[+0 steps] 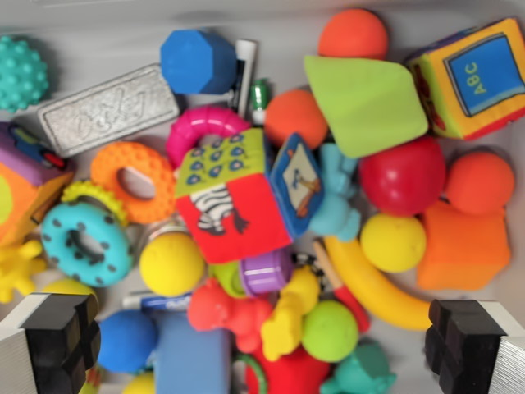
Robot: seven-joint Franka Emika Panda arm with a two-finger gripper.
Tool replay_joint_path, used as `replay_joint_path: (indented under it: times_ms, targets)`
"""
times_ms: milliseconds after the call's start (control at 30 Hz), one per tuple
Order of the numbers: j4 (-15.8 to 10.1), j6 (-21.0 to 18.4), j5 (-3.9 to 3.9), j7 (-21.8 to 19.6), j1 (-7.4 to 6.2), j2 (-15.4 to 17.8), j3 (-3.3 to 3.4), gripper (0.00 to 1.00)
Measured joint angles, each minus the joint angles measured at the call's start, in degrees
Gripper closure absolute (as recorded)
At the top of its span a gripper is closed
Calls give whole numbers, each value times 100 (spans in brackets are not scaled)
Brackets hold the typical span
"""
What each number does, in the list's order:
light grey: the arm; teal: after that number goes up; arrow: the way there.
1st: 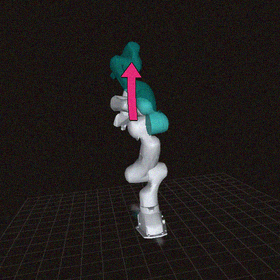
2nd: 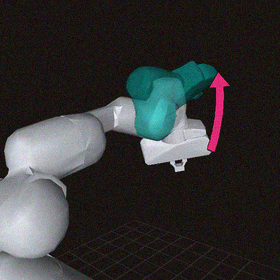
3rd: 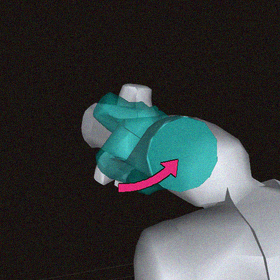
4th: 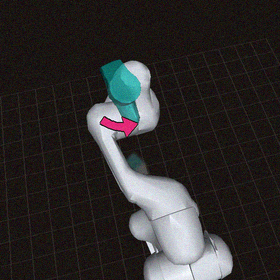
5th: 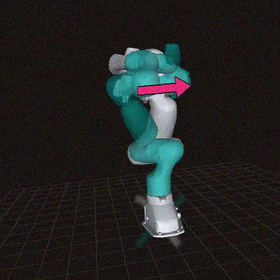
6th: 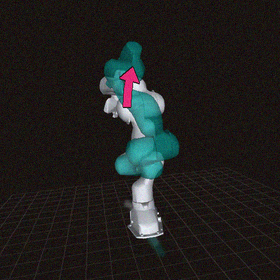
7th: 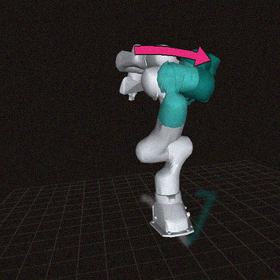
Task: Pick an object from the bin
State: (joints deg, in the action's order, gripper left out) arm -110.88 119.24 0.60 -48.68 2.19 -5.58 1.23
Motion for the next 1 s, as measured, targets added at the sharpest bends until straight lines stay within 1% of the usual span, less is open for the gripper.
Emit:
replay_joint_path:
  times_ms: [533,733,1000]
  targets:
    - [-3,0,0,-9,0,0,0,0]
    - [-15,0,0,-92,0,-3,0,0]
    - [-50,38,0,-316,0,-22,0,0]
